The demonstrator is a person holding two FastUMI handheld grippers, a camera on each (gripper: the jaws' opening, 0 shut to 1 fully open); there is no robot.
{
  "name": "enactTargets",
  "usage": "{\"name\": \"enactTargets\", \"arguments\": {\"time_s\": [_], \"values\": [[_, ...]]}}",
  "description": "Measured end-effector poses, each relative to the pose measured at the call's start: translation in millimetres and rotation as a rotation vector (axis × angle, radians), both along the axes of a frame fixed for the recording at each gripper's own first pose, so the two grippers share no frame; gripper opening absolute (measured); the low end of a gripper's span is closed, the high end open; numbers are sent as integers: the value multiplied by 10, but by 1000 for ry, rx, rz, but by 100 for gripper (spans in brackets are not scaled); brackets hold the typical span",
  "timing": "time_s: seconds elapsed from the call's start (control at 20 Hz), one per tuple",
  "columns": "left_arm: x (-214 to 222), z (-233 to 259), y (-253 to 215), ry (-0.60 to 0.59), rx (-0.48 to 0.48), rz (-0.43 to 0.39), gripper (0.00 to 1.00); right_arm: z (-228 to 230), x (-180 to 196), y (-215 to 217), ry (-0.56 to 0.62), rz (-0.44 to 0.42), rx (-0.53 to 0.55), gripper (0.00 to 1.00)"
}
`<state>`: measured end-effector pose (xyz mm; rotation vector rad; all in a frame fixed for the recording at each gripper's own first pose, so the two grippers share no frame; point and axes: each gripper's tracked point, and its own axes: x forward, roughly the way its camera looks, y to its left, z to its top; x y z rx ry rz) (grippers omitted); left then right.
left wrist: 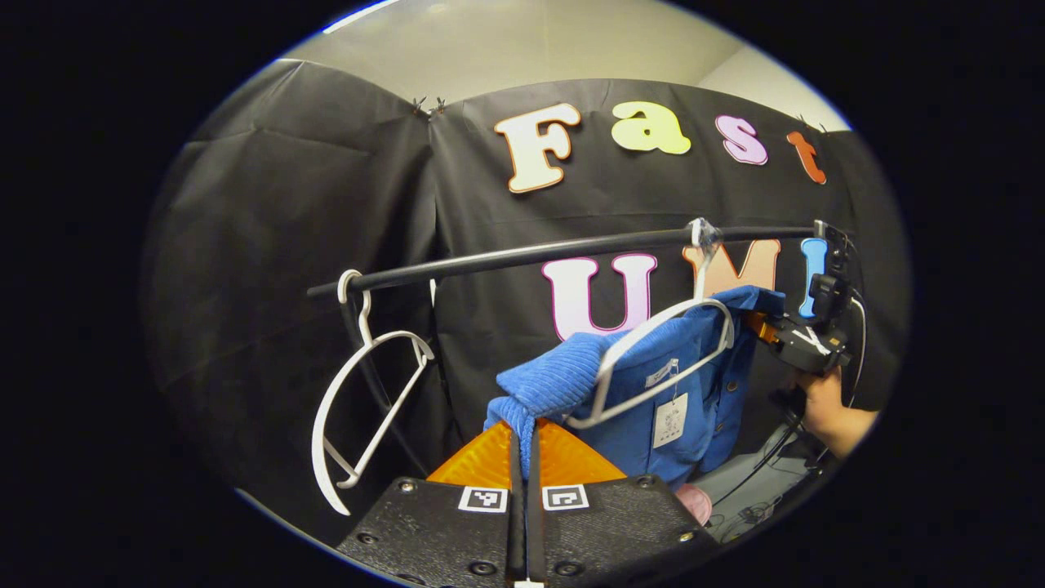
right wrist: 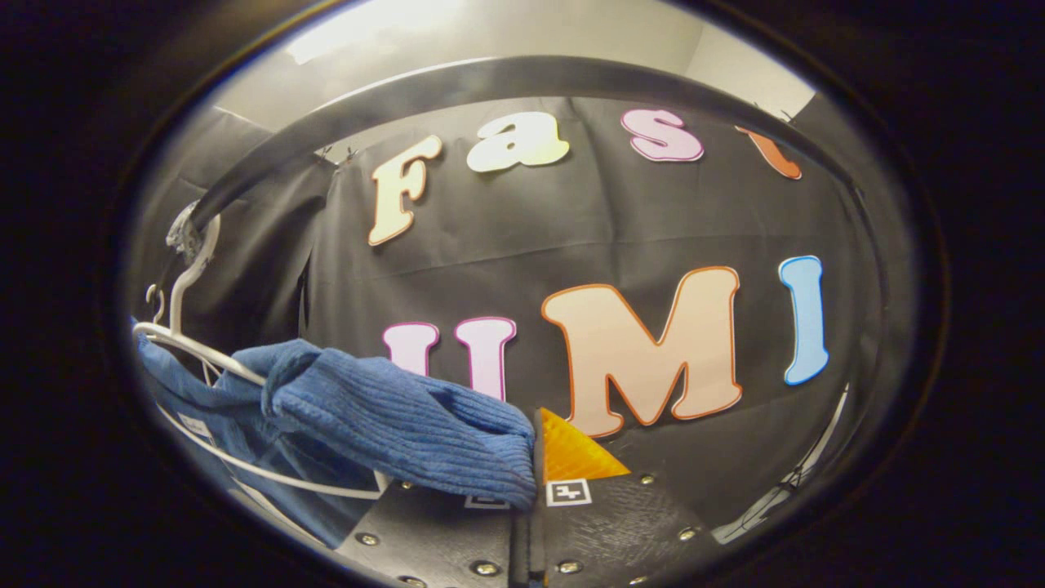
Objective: Grasp the clothes on the hanger with both hands and then place them into the laundry hamper below.
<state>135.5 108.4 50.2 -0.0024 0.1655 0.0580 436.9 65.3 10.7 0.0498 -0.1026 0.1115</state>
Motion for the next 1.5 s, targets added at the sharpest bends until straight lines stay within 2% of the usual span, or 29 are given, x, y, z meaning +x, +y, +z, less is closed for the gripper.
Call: {"name": "enactTargets", "arguments": {"time_s": [0.2, 0.35, 0.5, 0.65, 0.85, 0.95, 1.15, 1.5], "values": [[296, -170, 228, 40, 57, 6, 1, -65, 183, 15, 36, 12, 36, 6], [385, -519, 109, 69, 14, -36, 2, -268, 456, 8, 76, 18, 24, 6], [485, -751, 56, 67, 4, -57, 2, -312, 418, 94, 67, 15, -8, 6], [570, -896, 48, 57, -48, -54, 3, -374, 307, 269, 66, -6, -49, 7], [661, -1063, 53, 50, -102, -35, 2, -968, 623, 542, 133, -4, -98, 6], [607, -1225, 19, 58, -117, -28, 1, -1181, 733, 495, 159, -10, -115, 6], [580, -1462, -12, 64, -104, -24, 2, -1422, 507, 443, 189, -5, -158, 6], [370, -1910, -148, 129, -158, -10, 2, -1751, 127, 436, 251, 12, -199, 7]]}}
